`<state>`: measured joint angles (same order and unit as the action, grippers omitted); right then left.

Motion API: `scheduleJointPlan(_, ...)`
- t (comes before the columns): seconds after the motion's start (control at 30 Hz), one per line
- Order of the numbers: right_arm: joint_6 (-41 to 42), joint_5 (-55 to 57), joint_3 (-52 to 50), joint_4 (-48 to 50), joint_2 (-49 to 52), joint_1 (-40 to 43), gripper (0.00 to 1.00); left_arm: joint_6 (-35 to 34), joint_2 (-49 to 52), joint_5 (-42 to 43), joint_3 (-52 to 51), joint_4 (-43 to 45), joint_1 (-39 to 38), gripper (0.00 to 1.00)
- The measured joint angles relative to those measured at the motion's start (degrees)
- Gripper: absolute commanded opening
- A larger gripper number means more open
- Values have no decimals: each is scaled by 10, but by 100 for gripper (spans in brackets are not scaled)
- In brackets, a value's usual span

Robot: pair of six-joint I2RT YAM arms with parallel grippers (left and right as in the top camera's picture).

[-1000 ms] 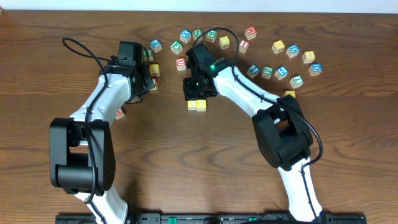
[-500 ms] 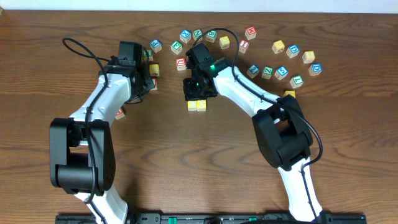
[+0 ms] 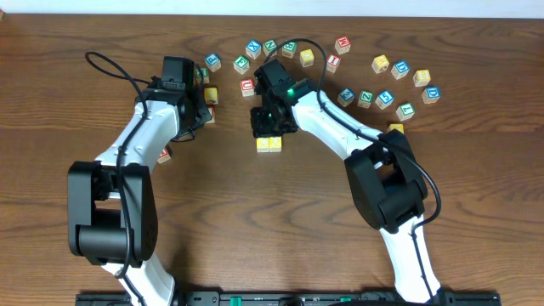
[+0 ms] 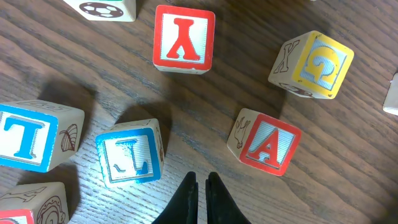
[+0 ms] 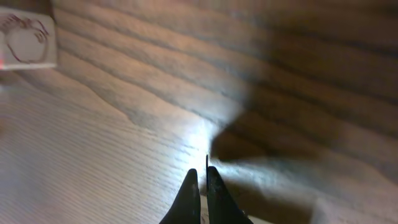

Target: Spell out CORL

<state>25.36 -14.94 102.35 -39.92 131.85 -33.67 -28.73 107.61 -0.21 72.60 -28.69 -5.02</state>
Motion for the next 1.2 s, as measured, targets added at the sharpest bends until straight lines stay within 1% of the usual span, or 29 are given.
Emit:
scheduleJointPlan(0.17,1,0,0,10,0,8,1,0,0,0,0,-2,0,7)
scheduleJointPlan(0.33,1,-1,1,-3,-13,41,1,0,0,9,0,-11,0,7)
scheduleJointPlan(0.43,1,2,2,-31,-46,65,1,0,0,16,0,-17,-1,7)
scheduleJointPlan(0.57,7,19,9,-96,-87,88,1,2,0,18,0,-20,-6,7)
scheduleJointPlan(0.67,14,22,7,-123,-95,95,1,2,0,20,0,-20,-12,7)
scheduleJointPlan(0.77,24,23,-17,-118,-93,93,1,2,0,20,0,-19,-19,7)
scheduleJointPlan(1.0,57,18,-104,-65,-86,57,1,2,0,25,0,-17,-28,7)
scheduleJointPlan(1.2,71,14,-123,-46,-85,41,1,2,0,27,0,-10,-28,7)
